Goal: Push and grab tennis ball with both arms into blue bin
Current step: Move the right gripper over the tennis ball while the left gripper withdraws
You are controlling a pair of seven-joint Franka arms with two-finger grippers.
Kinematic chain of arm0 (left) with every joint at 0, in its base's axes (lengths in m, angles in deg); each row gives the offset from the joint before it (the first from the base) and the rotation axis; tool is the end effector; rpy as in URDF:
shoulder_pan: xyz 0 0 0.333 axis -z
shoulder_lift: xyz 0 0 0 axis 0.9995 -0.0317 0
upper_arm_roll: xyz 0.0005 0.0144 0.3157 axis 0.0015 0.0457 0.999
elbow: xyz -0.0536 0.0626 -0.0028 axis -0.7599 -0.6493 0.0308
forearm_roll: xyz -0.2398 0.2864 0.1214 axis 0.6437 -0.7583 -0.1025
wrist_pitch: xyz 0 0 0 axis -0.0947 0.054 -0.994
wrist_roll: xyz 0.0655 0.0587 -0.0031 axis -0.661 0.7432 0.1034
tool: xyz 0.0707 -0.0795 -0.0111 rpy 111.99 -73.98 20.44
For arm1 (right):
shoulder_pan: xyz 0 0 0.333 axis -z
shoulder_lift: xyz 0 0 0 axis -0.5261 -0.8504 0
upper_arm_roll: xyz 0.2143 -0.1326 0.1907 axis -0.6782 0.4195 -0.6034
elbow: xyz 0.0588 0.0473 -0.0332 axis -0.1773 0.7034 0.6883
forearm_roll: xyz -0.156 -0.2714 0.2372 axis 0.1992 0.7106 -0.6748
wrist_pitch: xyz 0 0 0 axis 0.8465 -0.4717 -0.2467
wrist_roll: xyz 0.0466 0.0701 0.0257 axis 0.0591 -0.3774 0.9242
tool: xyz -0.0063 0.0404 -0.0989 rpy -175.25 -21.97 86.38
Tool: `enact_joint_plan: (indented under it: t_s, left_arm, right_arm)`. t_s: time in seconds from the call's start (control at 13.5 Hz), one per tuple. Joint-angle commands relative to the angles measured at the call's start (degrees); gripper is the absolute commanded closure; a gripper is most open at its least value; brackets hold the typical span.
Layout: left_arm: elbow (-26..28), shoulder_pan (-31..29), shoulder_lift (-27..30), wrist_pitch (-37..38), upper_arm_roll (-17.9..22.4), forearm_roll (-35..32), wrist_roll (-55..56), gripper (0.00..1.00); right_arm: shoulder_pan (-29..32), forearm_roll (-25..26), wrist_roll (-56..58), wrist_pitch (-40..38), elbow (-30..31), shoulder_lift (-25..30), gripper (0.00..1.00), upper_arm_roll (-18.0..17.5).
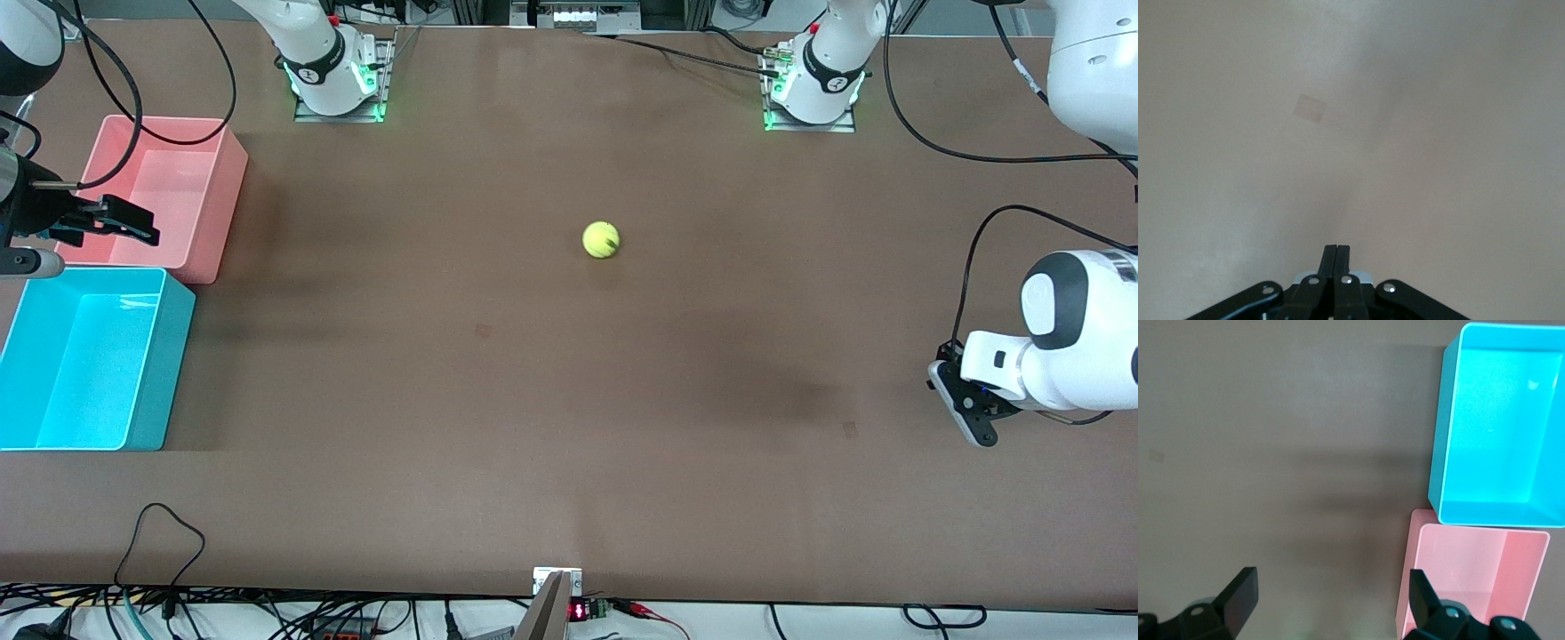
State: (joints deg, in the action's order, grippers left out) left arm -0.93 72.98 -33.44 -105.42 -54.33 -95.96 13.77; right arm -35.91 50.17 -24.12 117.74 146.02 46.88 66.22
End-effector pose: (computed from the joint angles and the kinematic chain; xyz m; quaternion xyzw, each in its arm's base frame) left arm 0.6951 0.0740 0.3225 0.8593 -0.5042 -0.0649 0.0563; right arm 0.5790 -0.0227 0.5582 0.9977 0.0190 -0.0649 0.0094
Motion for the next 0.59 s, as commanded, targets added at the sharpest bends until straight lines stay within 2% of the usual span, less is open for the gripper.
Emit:
enact_joint_plan:
  t_s: [0.0, 0.15, 0.37, 0.45, 0.52]
  left_arm:
    - [0.06, -0.27, 2.13, 2.41, -0.25, -0.37, 1.53, 1.0]
    - [0.06, -0.36, 2.83, 2.41, -0.25, -0.28, 3.88, 1.0]
    - [0.06, -0.18, 5.03, 4.25, -0.59, -0.28, 12.22, 1.0]
    - [-0.03, -0.18, 5.21, 4.96, -1.03, -0.02, 14.43, 1.0]
    - [-0.46, -0.09, 5.82, 5.48, -1.12, -0.01, 16.71, 1.0]
  right_arm:
    - [-0.05, -2.59, 0.57, -1.49, 2.63, -1.2, 0.0, -0.31]
    - [-1.02, -2.77, 1.11, -3.77, 7.19, -0.85, 0.0, -0.83]
    - [-3.56, -4.26, 0.93, 0.07, 17.2, 3.01, 0.0, -1.01]
    - [-3.92, -5.31, 0.58, 4.0, 23.93, 6.76, 0.0, -1.27]
    - [-3.83, -5.41, 0.32, 10.05, 32.96, 11.24, 0.0, -3.97]
